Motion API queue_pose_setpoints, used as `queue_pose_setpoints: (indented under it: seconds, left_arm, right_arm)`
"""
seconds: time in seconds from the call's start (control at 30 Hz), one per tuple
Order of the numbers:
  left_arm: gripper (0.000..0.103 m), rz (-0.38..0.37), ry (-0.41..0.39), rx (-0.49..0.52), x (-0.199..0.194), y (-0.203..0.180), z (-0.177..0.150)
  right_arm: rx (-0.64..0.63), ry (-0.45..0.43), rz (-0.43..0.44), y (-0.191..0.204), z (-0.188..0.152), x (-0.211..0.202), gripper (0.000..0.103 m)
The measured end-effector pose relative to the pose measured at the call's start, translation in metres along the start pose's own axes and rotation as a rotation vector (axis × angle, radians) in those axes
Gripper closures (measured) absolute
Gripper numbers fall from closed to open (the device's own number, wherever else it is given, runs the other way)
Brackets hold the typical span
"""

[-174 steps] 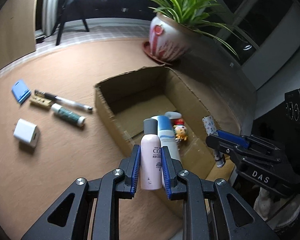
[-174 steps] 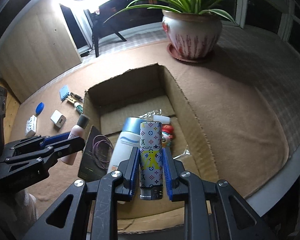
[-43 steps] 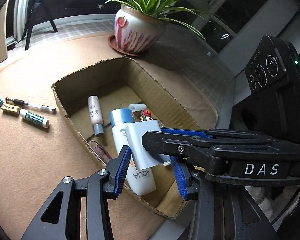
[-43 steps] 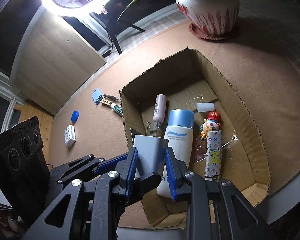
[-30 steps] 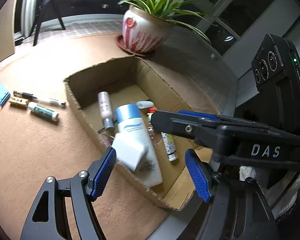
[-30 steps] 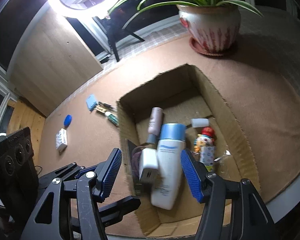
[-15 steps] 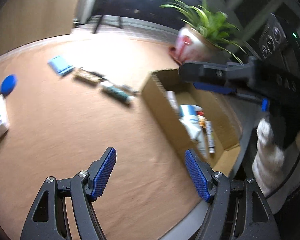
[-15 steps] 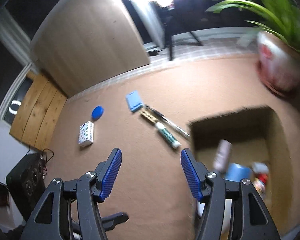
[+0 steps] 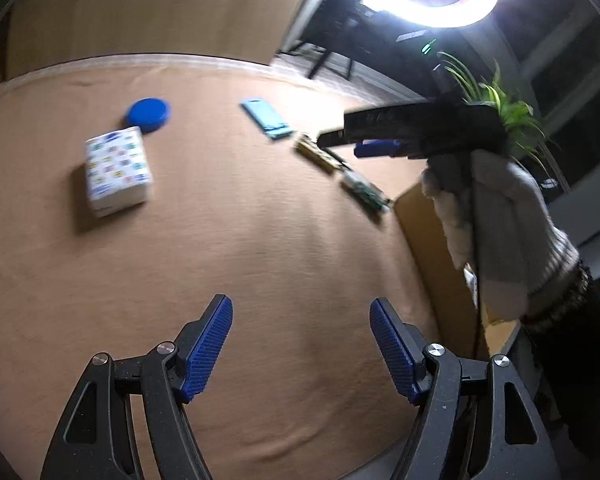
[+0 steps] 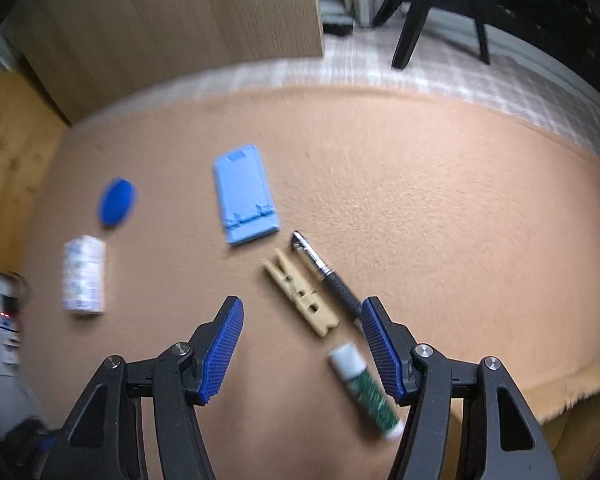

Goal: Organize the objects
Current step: 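Move the right tool to the black pen and grasp it, then lift the black pen with the right tool while the left tool grasps the green glue stick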

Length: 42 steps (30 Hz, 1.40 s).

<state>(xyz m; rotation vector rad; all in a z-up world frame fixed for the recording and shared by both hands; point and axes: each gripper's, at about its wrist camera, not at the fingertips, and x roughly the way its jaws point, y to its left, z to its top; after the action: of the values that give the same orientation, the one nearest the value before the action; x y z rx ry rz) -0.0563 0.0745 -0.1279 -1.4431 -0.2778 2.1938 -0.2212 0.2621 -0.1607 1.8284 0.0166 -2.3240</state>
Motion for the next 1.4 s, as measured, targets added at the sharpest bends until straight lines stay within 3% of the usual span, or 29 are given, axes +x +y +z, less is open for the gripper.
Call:
queue_pose_setpoints:
  seconds: [0.13,0.37,0.5,0.63,0.8,0.9,1.03,1.17,1.4]
  left_arm:
    - [0.028,0.019,-0.012,-0.036,-0.007,0.019,-0.001]
    - [0.028,0.014,-0.006,-0.045,-0.008,0.028,-0.003]
    - [0.029,0.009,-0.002,-0.04,-0.008,0.024,-0.002]
    - [0.028,0.005,0.002,-0.036,-0.006,0.023,-0.002]
    - [0.028,-0.005,-0.001,-0.031,-0.008,0.022,-0.001]
    - [0.028,-0.007,0.0,-0.029,-0.008,0.022,-0.002]
    - [0.028,-0.004,0.004,-0.033,-0.006,0.025,-0.003]
    - [0.028,0.001,0.012,-0.035,-0.003,0.028,-0.003]
    - [0.028,0.029,0.031,-0.021,0.009,0.031,-0.003]
  right_arm:
    - [-0.045,0.02,-0.069,0.004,0.001,0.011,0.045]
    - [-0.031,0.04,-0.035,0.0,-0.003,0.011,0.046]
    - [-0.023,0.047,-0.002,0.005,-0.014,0.006,0.06]
    - [0.051,0.06,0.079,0.006,-0.027,0.0,0.075]
    - [0.122,0.091,0.233,0.019,-0.055,-0.001,0.079]
    - [0.093,0.086,0.257,0.035,-0.073,-0.005,0.079]
    - [0.041,0.047,0.194,0.046,-0.09,-0.009,0.079]
    - [0.043,0.031,0.151,0.036,-0.093,-0.012,0.087]
    - [-0.018,0.002,0.053,0.033,-0.103,-0.028,0.087]
